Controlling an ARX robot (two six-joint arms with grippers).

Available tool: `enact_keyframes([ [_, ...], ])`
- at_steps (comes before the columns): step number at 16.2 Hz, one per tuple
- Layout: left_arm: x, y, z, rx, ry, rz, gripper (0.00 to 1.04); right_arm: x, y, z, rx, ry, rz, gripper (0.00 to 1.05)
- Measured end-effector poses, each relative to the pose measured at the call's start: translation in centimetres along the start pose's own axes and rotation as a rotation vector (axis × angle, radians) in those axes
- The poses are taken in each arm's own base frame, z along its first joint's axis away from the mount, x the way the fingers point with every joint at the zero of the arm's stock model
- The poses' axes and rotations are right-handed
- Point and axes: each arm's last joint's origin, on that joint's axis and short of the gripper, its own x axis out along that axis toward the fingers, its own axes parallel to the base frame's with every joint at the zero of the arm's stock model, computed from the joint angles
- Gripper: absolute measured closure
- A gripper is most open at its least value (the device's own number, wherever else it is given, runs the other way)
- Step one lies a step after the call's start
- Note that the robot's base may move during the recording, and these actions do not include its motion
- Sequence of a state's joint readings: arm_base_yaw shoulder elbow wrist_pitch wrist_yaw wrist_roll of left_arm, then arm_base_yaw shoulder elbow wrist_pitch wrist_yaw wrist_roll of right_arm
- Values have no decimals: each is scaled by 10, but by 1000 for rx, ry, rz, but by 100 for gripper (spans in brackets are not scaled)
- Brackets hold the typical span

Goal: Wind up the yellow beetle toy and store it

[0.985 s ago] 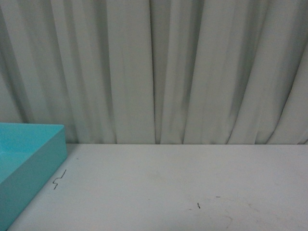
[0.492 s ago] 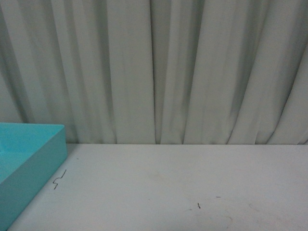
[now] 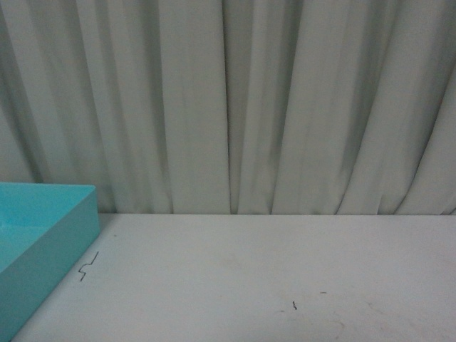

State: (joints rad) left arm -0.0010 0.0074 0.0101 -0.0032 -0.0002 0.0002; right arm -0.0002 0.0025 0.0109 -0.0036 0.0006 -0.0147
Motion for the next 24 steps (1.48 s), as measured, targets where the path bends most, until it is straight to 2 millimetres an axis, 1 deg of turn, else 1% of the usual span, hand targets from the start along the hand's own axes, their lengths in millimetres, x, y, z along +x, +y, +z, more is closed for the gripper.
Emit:
enact_keyframes([
  [8, 0, 0, 0, 0, 0, 0, 7, 0, 0, 0, 0, 0, 0, 5],
  [10, 0, 0, 0, 0, 0, 0, 7, 0, 0, 0, 0, 0, 0, 7],
  [23, 0, 0, 0, 0, 0, 0, 7, 0, 0, 0, 0, 0, 0, 7],
  [24, -1, 0, -1, -90, 216, -3, 7, 0, 0, 0, 1, 1, 0, 7],
])
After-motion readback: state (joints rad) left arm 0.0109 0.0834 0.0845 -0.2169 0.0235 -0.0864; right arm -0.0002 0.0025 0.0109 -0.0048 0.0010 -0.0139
